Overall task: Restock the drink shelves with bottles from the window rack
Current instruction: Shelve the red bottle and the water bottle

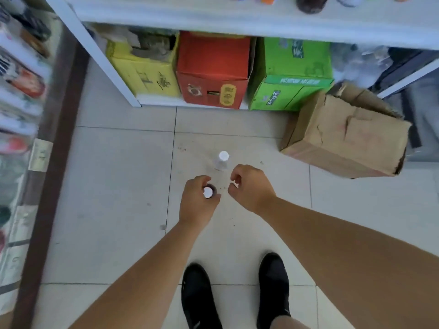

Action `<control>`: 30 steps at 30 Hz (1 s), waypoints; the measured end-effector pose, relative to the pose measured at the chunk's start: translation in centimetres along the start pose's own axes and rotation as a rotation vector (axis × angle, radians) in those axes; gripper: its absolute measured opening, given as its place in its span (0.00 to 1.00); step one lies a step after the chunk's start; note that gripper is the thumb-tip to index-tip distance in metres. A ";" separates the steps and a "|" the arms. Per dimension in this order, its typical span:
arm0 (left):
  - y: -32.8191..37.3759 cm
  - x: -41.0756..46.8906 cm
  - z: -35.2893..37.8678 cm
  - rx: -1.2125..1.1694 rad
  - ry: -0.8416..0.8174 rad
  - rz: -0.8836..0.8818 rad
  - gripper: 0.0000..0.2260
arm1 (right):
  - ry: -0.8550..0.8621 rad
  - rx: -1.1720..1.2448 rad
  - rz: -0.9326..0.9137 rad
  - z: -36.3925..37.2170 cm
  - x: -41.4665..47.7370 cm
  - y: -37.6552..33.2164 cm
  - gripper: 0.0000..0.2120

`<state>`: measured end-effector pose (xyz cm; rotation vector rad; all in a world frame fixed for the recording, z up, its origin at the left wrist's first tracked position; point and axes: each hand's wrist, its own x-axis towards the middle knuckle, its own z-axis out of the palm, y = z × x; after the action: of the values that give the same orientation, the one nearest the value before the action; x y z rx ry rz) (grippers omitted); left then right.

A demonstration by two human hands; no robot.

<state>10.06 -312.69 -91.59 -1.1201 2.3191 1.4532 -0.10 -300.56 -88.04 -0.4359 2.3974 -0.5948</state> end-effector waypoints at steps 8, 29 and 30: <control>-7.5 4.6 5.1 0.275 0.007 -0.090 0.36 | -0.015 0.019 0.133 6.0 6.8 3.9 0.27; -5.5 4.0 -1.2 -0.303 0.262 -0.089 0.17 | 0.223 0.369 0.170 8.6 7.9 0.3 0.31; -4.7 3.1 -2.4 -0.324 0.266 -0.083 0.17 | 0.208 0.389 0.148 7.4 6.7 -0.8 0.32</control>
<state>11.63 -317.37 -95.20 -1.5623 2.2163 1.7899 -0.28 -306.47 -96.11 -0.0297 2.3986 -1.0542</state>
